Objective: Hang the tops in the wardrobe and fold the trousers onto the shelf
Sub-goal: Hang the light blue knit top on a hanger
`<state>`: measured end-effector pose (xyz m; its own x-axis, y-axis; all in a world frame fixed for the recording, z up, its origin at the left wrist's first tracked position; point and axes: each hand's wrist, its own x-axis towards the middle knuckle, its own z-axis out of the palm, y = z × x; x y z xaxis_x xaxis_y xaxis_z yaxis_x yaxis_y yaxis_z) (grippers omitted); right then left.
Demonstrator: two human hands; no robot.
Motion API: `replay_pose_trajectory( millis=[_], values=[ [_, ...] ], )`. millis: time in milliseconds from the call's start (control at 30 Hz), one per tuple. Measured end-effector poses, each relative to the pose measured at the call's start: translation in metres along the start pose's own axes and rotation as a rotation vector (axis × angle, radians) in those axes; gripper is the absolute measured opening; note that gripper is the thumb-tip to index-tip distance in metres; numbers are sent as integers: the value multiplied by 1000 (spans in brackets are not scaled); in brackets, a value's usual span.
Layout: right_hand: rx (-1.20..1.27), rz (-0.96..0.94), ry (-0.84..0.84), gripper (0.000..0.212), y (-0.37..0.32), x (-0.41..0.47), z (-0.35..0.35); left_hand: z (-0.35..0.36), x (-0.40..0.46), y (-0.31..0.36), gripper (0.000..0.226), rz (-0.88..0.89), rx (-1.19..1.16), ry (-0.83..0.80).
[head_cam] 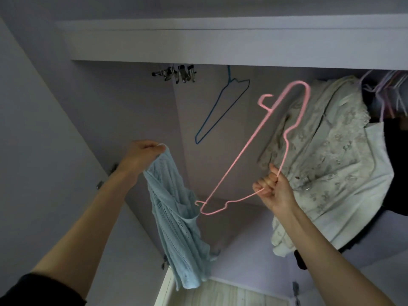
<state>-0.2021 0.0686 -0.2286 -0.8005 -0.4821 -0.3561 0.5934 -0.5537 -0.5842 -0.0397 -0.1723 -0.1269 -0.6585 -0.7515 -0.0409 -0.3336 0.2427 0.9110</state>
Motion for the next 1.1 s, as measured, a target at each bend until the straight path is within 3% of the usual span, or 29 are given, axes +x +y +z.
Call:
replay_pose_trajectory(
  millis=[100, 167, 333, 500, 700, 800, 1100],
  values=[
    [-308, -112, 88, 40, -15, -6, 7, -3, 7, -1, 8, -32, 0, 37],
    [-597, -174, 77, 40, -21, -10, 12, -1, 9, -3, 10, -57, 13, 25],
    [-1219, -265, -186, 32, -25, -18, 19, 11, 9, -12, 7, -34, -1, 2],
    [-1329, -274, -305, 19, -39, -13, 34, 16, 16, -17, 5, 15, 50, 23],
    [-1392, -353, -341, 10, -62, -13, 39, 8, 24, -28, 23, -3, 30, 118],
    [-1445, -330, -392, 12, -62, -14, 48, 11, 24, -26, 9, 21, 24, 82],
    [-1620, -351, -476, 14, -28, -7, 84, 32, 13, 5, 14, 200, 140, -55]
  ],
)
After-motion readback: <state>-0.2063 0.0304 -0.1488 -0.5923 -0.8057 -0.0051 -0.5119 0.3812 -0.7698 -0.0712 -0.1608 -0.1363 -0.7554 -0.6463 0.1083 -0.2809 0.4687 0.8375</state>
